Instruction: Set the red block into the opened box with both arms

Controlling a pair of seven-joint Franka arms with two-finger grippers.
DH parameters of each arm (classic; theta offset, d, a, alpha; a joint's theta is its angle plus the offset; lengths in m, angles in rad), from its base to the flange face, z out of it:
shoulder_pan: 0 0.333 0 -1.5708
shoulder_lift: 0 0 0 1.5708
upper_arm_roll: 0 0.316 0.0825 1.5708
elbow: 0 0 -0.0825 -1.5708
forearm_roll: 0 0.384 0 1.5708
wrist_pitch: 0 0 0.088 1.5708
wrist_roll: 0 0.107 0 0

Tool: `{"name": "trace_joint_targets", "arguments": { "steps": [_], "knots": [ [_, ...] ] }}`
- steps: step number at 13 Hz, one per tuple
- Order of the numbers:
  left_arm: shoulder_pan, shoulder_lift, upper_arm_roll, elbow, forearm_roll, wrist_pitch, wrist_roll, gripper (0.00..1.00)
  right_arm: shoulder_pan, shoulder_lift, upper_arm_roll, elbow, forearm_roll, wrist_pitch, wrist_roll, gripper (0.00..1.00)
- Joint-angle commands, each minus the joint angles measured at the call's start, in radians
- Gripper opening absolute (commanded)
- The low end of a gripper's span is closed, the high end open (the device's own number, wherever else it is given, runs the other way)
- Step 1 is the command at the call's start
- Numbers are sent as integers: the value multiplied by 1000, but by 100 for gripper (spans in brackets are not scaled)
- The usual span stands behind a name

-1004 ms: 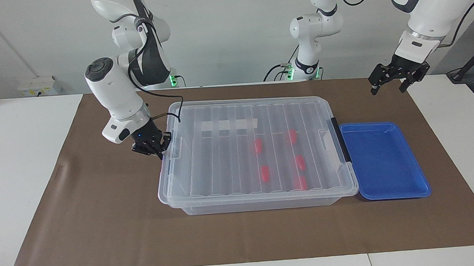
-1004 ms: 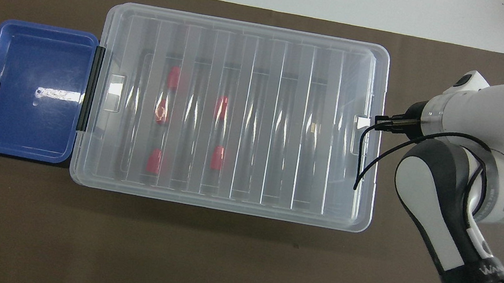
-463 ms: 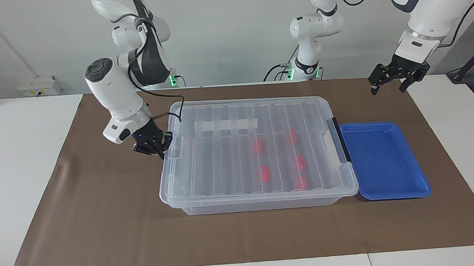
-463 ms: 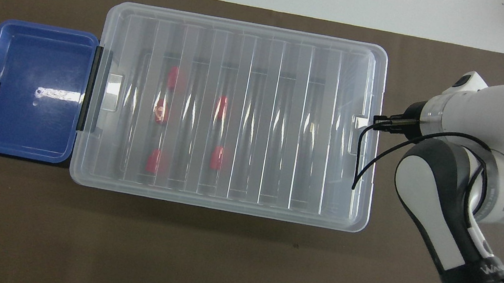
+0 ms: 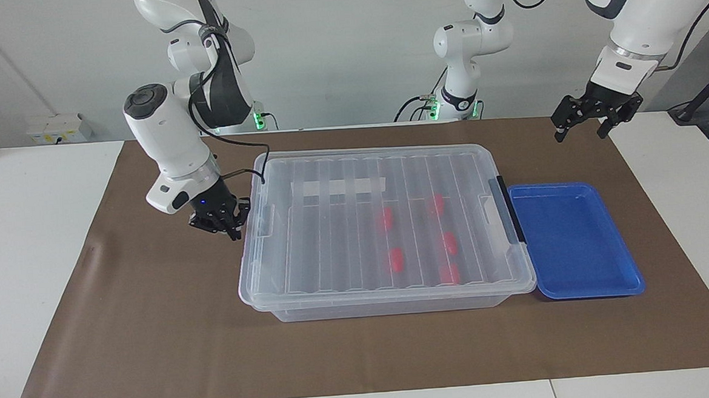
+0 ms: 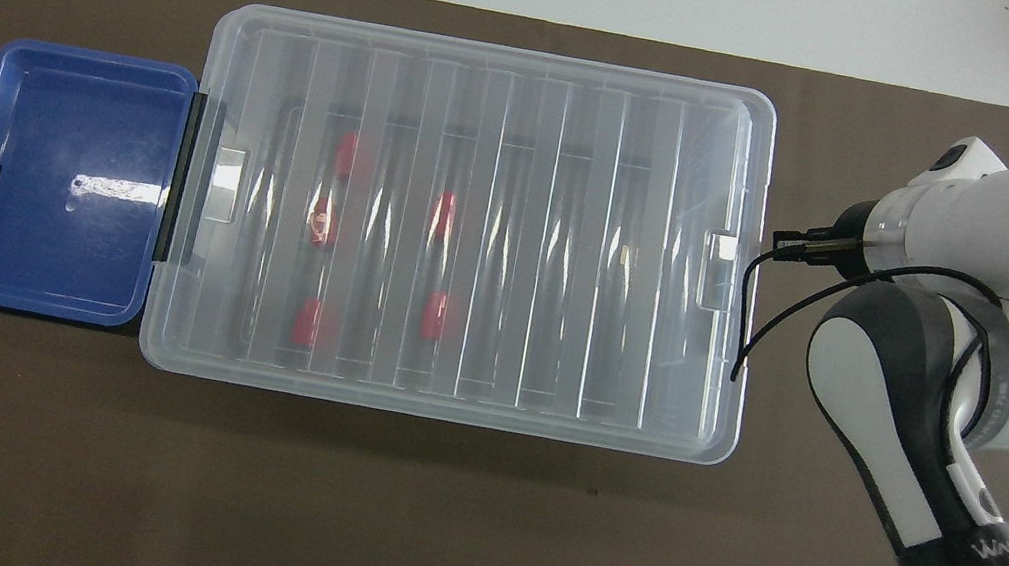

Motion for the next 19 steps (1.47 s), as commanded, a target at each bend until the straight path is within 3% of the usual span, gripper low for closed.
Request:
{"name": "trace_joint_targets", "arguments": {
  "steps": [1,4,9,19],
  "knots": [
    [10,-28,-5,-26,-12,-4,-11,100,-41,-58,-4,39,-63,-97,0,100],
    [10,-29,-4,-24,-12,-3,-11,100,-68,-92,-6,154,-125,-288,30,100],
    [10,-28,-4,-24,-12,-3,-11,100,-124,-105,-5,344,-103,-664,209,100],
    [11,-28,-4,-24,-12,-4,-11,100,-142,-135,5,335,-157,-694,124,100]
  ]
}}
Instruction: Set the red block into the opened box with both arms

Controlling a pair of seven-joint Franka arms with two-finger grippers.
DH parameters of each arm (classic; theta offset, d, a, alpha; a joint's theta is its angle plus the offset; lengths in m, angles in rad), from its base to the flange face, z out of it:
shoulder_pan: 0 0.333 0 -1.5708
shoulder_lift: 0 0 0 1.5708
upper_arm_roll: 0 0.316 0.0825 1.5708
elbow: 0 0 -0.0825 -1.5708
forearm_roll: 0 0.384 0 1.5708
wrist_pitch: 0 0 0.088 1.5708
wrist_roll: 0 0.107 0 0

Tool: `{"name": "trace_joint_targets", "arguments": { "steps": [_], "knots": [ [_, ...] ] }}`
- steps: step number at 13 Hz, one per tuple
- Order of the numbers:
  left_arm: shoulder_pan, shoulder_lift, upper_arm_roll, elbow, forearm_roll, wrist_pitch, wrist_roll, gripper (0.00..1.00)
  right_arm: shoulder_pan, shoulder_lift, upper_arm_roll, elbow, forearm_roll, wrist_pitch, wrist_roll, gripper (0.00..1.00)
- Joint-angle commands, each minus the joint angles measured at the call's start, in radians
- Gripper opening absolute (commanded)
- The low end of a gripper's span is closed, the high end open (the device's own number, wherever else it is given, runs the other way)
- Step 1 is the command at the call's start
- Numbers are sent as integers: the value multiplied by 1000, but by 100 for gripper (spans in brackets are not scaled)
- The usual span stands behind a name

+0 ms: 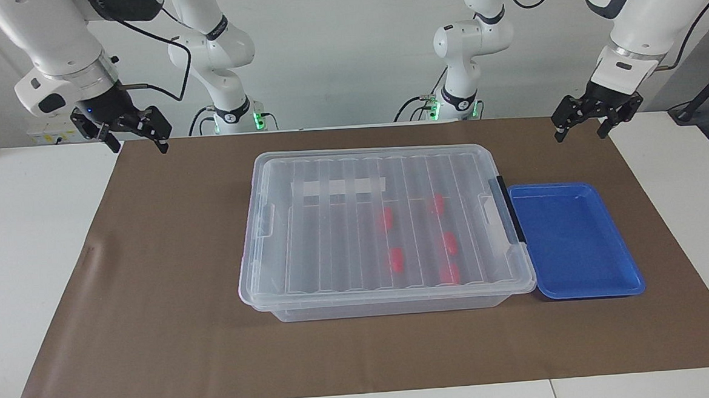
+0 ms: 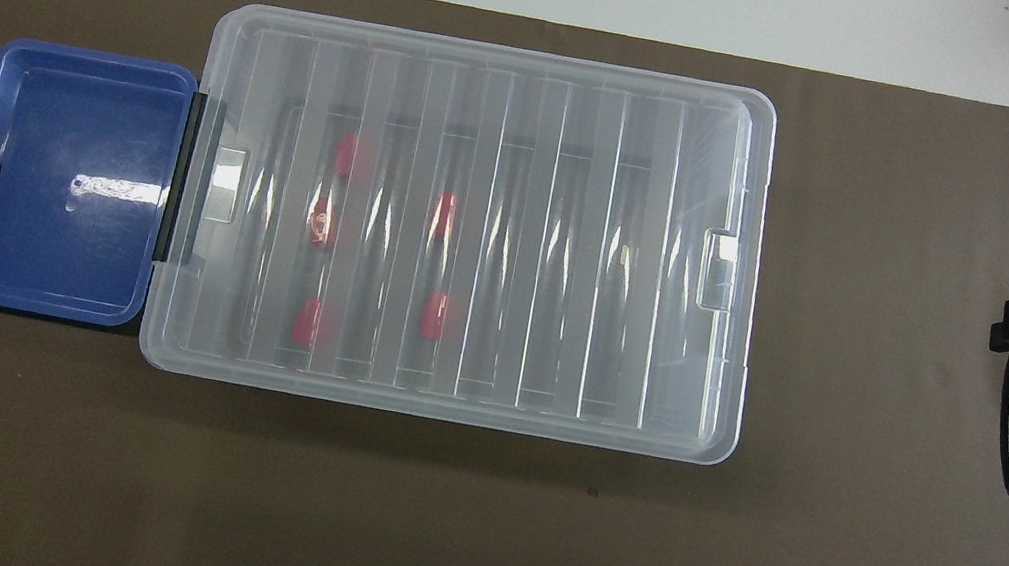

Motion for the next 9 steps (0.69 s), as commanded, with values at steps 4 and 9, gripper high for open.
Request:
{"name": "trace_joint_targets", "arguments": {
  "steps": [4,9],
  "knots": [
    [11,-29,-5,-24,-12,-3,-9,100,-2,-10,16,-1,-50,12,-13,100],
    [11,-29,-4,-24,-12,-6,-11,100,-1,-13,16,-4,-41,13,-11,100]
  ]
}}
